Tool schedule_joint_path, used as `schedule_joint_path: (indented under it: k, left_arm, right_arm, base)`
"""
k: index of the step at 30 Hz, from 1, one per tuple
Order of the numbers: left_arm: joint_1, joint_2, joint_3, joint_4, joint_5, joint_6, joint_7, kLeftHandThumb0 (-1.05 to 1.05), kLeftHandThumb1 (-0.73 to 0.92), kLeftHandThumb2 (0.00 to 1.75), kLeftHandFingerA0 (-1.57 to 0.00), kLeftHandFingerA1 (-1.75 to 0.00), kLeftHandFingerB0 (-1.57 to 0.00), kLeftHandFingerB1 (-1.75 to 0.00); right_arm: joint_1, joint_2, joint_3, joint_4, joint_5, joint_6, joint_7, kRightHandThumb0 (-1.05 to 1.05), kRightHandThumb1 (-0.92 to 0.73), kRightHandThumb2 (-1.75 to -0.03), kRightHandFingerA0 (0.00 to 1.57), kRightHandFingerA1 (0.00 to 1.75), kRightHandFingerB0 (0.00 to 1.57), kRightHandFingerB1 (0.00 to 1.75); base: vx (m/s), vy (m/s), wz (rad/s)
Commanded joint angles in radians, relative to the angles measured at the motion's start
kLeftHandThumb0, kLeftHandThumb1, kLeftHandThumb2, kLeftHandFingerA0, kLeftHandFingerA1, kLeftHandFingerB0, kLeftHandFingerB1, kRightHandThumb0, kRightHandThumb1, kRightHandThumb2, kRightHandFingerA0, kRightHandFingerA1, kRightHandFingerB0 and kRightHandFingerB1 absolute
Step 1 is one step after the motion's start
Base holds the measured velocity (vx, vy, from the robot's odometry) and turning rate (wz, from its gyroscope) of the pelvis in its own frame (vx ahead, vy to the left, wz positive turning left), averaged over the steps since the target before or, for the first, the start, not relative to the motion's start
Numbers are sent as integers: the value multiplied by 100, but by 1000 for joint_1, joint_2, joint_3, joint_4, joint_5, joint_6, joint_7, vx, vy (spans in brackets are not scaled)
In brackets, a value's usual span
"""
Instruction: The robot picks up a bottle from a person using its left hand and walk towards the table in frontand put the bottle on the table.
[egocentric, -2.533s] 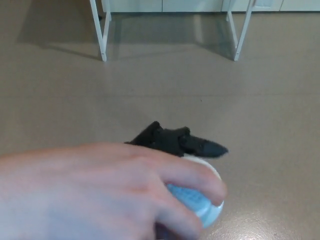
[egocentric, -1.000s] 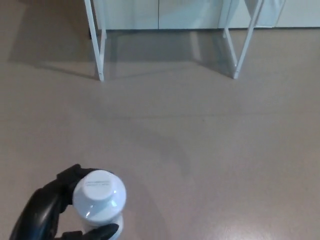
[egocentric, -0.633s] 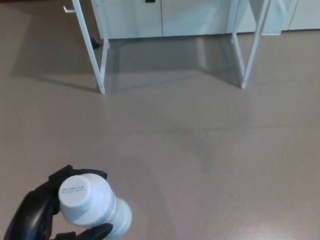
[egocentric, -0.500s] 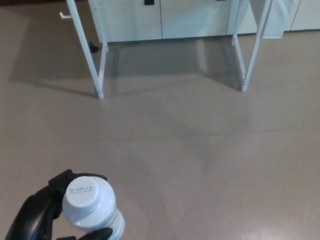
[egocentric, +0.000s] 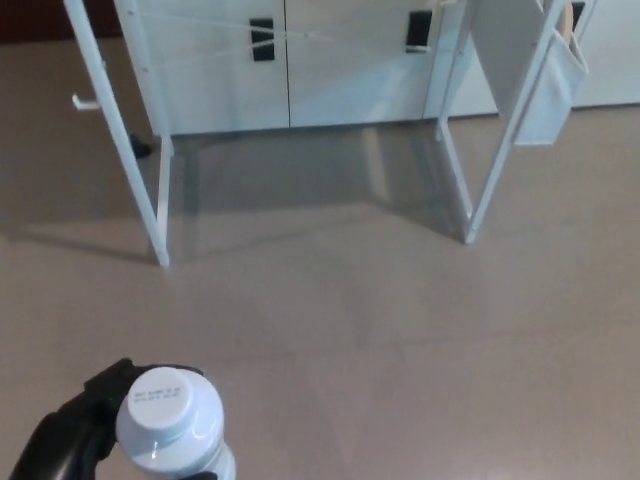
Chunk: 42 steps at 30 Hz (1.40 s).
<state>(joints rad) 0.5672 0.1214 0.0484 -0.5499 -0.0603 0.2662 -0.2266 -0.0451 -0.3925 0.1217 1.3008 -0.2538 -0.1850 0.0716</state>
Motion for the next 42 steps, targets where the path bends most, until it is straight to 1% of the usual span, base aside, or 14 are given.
schedule_joint_path:
  k: [1, 4, 10, 14, 16, 19, 23, 26, 32, 33, 36, 39, 41, 42]
  left_arm:
    - [-11, 7, 4, -40, -21, -39, -3, -16, 84, 64, -104, -134, -75, -91]
    - [-24, 4, 0, -45, -27, -30, -5, -16, 84, 66, -101, -137, -75, -89]
    - [4, -4, -9, -80, -21, -44, 2, -15, 84, 64, -107, -134, -77, -99]
    - [5, -8, 4, -130, -40, -47, -1, -16, 84, 64, -106, -134, -77, -97]
    - [-10, -4, 12, -153, -32, -61, 2, -15, 83, 65, -108, -131, -77, -96]
    - [-21, -2, 31, -205, -56, -45, -2, -15, 82, 66, -104, -133, -78, -95]
    - [-16, 8, 61, -268, -87, -50, -18, -14, 82, 64, -105, -128, -78, -93]
    - [-40, 12, 84, -298, -118, -53, -26, -15, 82, 64, -107, -130, -78, -93]
    - [-138, 47, 126, -353, -142, 20, -13, -17, 82, 64, -110, -129, -79, -94]
    - [-167, 58, 138, -352, -145, 32, -10, -19, 81, 65, -109, -130, -79, -94]
    - [-271, 95, 184, -351, -156, 87, 2, -25, 80, 65, -110, -130, -79, -93]
    - [-351, 118, 199, -334, -157, 122, 7, -24, 78, 71, -107, -129, -78, -97]
    - [-374, 122, 197, -325, -154, 137, 8, -23, 79, 72, -107, -129, -79, -96]
    - [-390, 127, 192, -316, -149, 151, 10, -24, 79, 71, -107, -130, -79, -96]
  right_arm:
    - [4, -8, 2, 4, -8, 0, -2, -41, -70, -59, 75, 49, 59, 42]
    - [1, -7, 2, 2, -10, 3, -5, -41, -70, -61, 74, 48, 60, 43]
    - [14, -8, -2, 8, -11, 3, -3, -40, -70, -59, 75, 48, 58, 41]
    - [18, -9, 1, 9, -16, 7, -2, -41, -66, -63, 72, 50, 56, 43]
    - [15, -11, -3, 14, -13, 8, 8, -38, -71, -61, 71, 47, 57, 41]
    - [20, -8, -15, 23, -5, 4, 11, -41, -68, -62, 69, 47, 55, 41]
    - [32, -12, -1, 23, -22, 1, 11, -43, -68, -63, 70, 48, 54, 41]
    - [34, -10, -11, 21, -10, 4, 13, -38, -70, -59, 71, 47, 56, 41]
    - [31, -12, -11, 22, -12, 3, 22, -42, -66, -63, 71, 50, 54, 43]
    - [28, -10, -12, 21, -11, 5, 22, -38, -71, -61, 71, 48, 57, 42]
    - [28, -8, -6, 17, -17, 8, 23, -38, -71, -61, 70, 47, 53, 41]
    - [32, -9, -17, 21, -7, 12, 29, -38, -71, -59, 70, 47, 55, 40]
    - [37, -8, -15, 24, -11, 9, 26, -42, -68, -63, 70, 48, 54, 42]
    - [38, -5, -19, 28, -8, 12, 24, -38, -70, -61, 72, 47, 57, 42]
  base:
    - [388, -97, 11]
    - [545, -107, 31]
    - [485, -84, 25]
    - [390, -12, -11]
    - [391, 96, -34]
    - [510, 139, -29]
    - [592, 107, -31]
    - [555, 75, 6]
    - [271, -19, 12]
    - [366, -140, 39]
    - [357, -126, -1]
    - [280, -124, 1]
    - [115, -64, -3]
    - [103, -15, -6]
